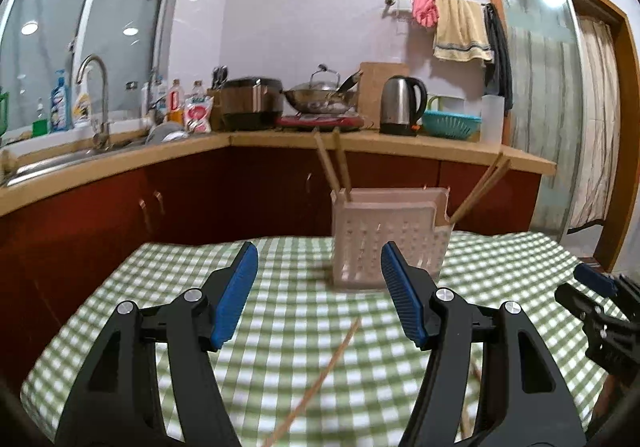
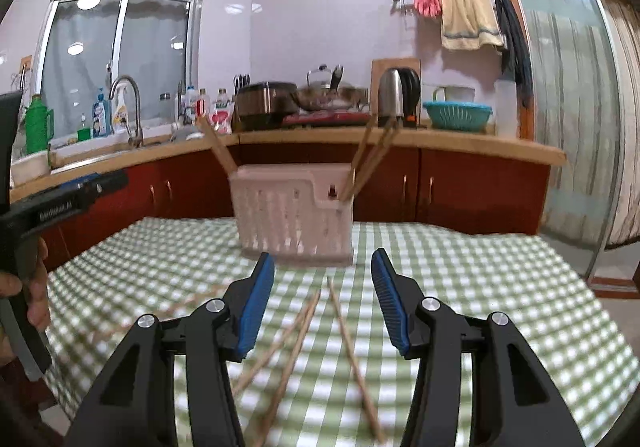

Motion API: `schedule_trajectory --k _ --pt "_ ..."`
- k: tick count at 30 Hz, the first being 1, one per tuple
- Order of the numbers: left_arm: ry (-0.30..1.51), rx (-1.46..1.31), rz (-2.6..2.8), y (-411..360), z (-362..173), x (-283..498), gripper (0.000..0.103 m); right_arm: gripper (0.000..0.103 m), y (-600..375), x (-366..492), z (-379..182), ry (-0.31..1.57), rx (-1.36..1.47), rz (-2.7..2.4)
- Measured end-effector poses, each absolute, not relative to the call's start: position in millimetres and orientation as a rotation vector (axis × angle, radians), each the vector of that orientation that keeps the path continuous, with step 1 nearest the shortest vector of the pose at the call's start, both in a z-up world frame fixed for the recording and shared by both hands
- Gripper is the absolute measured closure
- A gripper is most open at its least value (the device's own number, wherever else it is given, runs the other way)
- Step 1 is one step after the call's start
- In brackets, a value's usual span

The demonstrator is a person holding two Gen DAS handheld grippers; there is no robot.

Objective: Organize utensils
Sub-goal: 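Move the open left gripper back over the remaining chopsticks, then close the left gripper on another wooden chopstick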

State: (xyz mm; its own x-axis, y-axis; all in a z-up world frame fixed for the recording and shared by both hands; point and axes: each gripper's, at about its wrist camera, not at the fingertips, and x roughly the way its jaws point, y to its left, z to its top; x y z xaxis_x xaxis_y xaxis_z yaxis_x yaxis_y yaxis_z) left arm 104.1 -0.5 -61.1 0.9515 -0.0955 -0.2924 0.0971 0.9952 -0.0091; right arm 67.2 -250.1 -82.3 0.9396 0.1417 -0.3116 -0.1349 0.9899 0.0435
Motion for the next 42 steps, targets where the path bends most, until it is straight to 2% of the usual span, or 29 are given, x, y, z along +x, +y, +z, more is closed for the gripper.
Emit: schedule_trajectory --k 15,20,25,28,30,33,42 --pt "0.419 -0.022 -0.002 28 -115 56 0.041 0.063 -232 32 -148 0.461 0.032 0.208" --pt "0.444 -0.028 0.007 30 -123 54 0.041 0.073 -223 33 -164 0.53 0.012 0.233" --pt "0.454 -0.03 0.015 33 -128 55 0.041 0.078 -221 38 -175 0.589 0.013 0.243" --pt "0.473 -0.033 0.013 33 -134 58 0.041 0.083 -219 42 -180 0.627 0.01 0.258" --pt "0.486 -0.036 0.011 34 -137 60 0.041 0.092 -219 42 -180 0.632 0.003 0.258" --pt "0.507 -0.04 0.009 36 -144 62 0.041 0.096 -224 43 -180 0.634 0.017 0.234" --pt "0.591 -0.049 0.004 39 -163 76 0.041 0.096 -257 47 -178 0.623 0.062 0.146"
